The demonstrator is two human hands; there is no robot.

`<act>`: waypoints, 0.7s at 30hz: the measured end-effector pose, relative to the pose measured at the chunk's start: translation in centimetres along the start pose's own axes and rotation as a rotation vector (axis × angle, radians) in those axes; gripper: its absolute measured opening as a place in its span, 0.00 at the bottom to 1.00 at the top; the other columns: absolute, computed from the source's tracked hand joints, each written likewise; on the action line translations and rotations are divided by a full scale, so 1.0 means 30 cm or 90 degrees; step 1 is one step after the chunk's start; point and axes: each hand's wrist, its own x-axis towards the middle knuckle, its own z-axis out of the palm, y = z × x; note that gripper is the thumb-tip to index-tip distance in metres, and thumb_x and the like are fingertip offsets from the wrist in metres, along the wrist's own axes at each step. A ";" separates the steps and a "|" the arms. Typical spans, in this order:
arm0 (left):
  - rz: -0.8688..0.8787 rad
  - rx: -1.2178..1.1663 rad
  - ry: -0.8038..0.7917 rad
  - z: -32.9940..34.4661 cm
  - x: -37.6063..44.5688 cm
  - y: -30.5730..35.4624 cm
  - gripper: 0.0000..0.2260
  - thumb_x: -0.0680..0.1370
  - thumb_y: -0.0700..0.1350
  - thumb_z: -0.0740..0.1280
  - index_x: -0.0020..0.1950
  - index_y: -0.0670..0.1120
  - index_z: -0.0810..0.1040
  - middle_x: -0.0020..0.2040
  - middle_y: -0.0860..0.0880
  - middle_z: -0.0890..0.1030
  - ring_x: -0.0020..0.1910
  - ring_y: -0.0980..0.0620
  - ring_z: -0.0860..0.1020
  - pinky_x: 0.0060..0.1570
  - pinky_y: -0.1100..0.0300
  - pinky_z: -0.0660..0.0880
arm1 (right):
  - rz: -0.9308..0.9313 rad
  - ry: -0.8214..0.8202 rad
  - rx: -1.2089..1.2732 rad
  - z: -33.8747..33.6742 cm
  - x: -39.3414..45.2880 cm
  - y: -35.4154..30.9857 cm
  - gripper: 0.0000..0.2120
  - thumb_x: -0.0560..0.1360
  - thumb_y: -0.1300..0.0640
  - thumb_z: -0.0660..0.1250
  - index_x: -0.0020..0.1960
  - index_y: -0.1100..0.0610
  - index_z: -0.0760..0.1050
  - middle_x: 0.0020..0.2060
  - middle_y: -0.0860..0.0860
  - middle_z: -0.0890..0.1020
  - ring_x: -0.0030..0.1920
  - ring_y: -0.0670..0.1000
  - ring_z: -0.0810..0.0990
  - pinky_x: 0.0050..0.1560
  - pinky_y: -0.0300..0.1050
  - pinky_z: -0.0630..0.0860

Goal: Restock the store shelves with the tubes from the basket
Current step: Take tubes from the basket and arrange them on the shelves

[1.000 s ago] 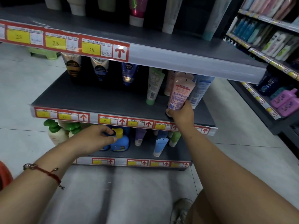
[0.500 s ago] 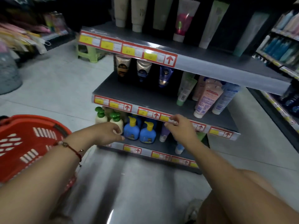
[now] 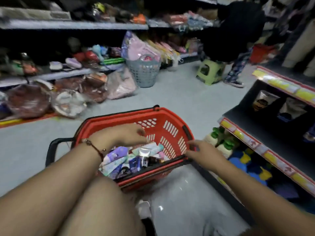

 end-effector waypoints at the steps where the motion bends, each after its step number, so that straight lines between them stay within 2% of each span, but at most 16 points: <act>1: -0.048 0.018 0.015 0.006 -0.001 -0.086 0.20 0.78 0.57 0.65 0.61 0.44 0.80 0.59 0.45 0.82 0.58 0.44 0.78 0.59 0.51 0.74 | -0.021 -0.027 -0.021 0.016 0.044 -0.040 0.21 0.75 0.47 0.69 0.66 0.50 0.76 0.63 0.48 0.80 0.62 0.49 0.77 0.57 0.40 0.71; 3: -0.141 0.061 0.014 0.042 -0.005 -0.241 0.20 0.77 0.57 0.64 0.60 0.45 0.79 0.60 0.44 0.81 0.57 0.43 0.79 0.56 0.52 0.75 | -0.059 -0.093 -0.058 0.064 0.134 -0.108 0.20 0.75 0.48 0.69 0.65 0.51 0.77 0.62 0.50 0.80 0.62 0.50 0.77 0.62 0.43 0.72; 5: -0.199 0.097 -0.048 0.116 0.012 -0.362 0.21 0.74 0.59 0.63 0.57 0.46 0.80 0.58 0.44 0.82 0.54 0.43 0.79 0.54 0.52 0.76 | -0.082 -0.167 -0.105 0.134 0.222 -0.157 0.21 0.75 0.48 0.69 0.66 0.52 0.76 0.62 0.51 0.80 0.60 0.52 0.78 0.60 0.44 0.73; 8: -0.233 0.119 -0.120 0.240 0.067 -0.455 0.20 0.76 0.56 0.64 0.63 0.47 0.78 0.61 0.46 0.81 0.58 0.44 0.79 0.53 0.56 0.76 | -0.075 -0.292 -0.164 0.272 0.356 -0.191 0.21 0.75 0.48 0.69 0.66 0.55 0.75 0.60 0.54 0.81 0.56 0.54 0.82 0.51 0.44 0.77; 11: -0.238 0.166 -0.156 0.353 0.160 -0.484 0.18 0.77 0.54 0.63 0.65 0.49 0.76 0.62 0.46 0.80 0.57 0.45 0.79 0.51 0.56 0.76 | -0.091 -0.376 -0.237 0.409 0.462 -0.205 0.15 0.76 0.50 0.68 0.58 0.58 0.78 0.53 0.55 0.83 0.51 0.55 0.82 0.45 0.41 0.77; 13: -0.255 0.201 -0.153 0.411 0.235 -0.498 0.20 0.77 0.52 0.64 0.69 0.50 0.72 0.61 0.46 0.78 0.55 0.46 0.79 0.49 0.54 0.76 | -0.108 -0.411 -0.277 0.493 0.521 -0.209 0.12 0.77 0.51 0.66 0.55 0.58 0.77 0.52 0.55 0.81 0.54 0.56 0.80 0.42 0.39 0.73; 15: -0.273 0.213 -0.104 0.441 0.304 -0.513 0.22 0.77 0.49 0.65 0.70 0.50 0.68 0.60 0.46 0.75 0.54 0.46 0.77 0.47 0.53 0.75 | -0.124 -0.430 -0.296 0.569 0.571 -0.213 0.15 0.78 0.51 0.65 0.61 0.59 0.76 0.57 0.56 0.80 0.58 0.57 0.79 0.50 0.43 0.74; 16: -0.285 0.209 -0.082 0.451 0.338 -0.521 0.22 0.76 0.49 0.66 0.70 0.50 0.68 0.60 0.46 0.74 0.55 0.46 0.76 0.47 0.53 0.74 | -0.116 -0.428 -0.287 0.610 0.599 -0.213 0.17 0.79 0.51 0.64 0.62 0.60 0.76 0.59 0.57 0.80 0.57 0.57 0.78 0.51 0.44 0.74; 17: -0.304 0.200 -0.070 0.462 0.372 -0.532 0.24 0.76 0.49 0.67 0.70 0.49 0.67 0.61 0.46 0.74 0.55 0.46 0.76 0.47 0.53 0.74 | -0.099 -0.422 -0.266 0.645 0.622 -0.214 0.17 0.79 0.51 0.64 0.62 0.60 0.76 0.59 0.57 0.80 0.54 0.56 0.78 0.48 0.44 0.74; 19: -0.351 0.166 -0.067 0.491 0.427 -0.560 0.27 0.75 0.49 0.68 0.73 0.48 0.64 0.61 0.47 0.76 0.56 0.46 0.77 0.47 0.53 0.74 | -0.057 -0.429 -0.233 0.711 0.665 -0.220 0.15 0.79 0.50 0.63 0.56 0.61 0.76 0.57 0.58 0.80 0.50 0.55 0.77 0.42 0.42 0.72; 21: -0.391 0.105 -0.064 0.525 0.462 -0.593 0.29 0.76 0.49 0.67 0.74 0.46 0.62 0.61 0.46 0.77 0.56 0.45 0.78 0.46 0.53 0.74 | -0.024 -0.435 -0.206 0.771 0.700 -0.219 0.13 0.80 0.48 0.62 0.50 0.59 0.74 0.55 0.56 0.79 0.56 0.56 0.78 0.48 0.43 0.73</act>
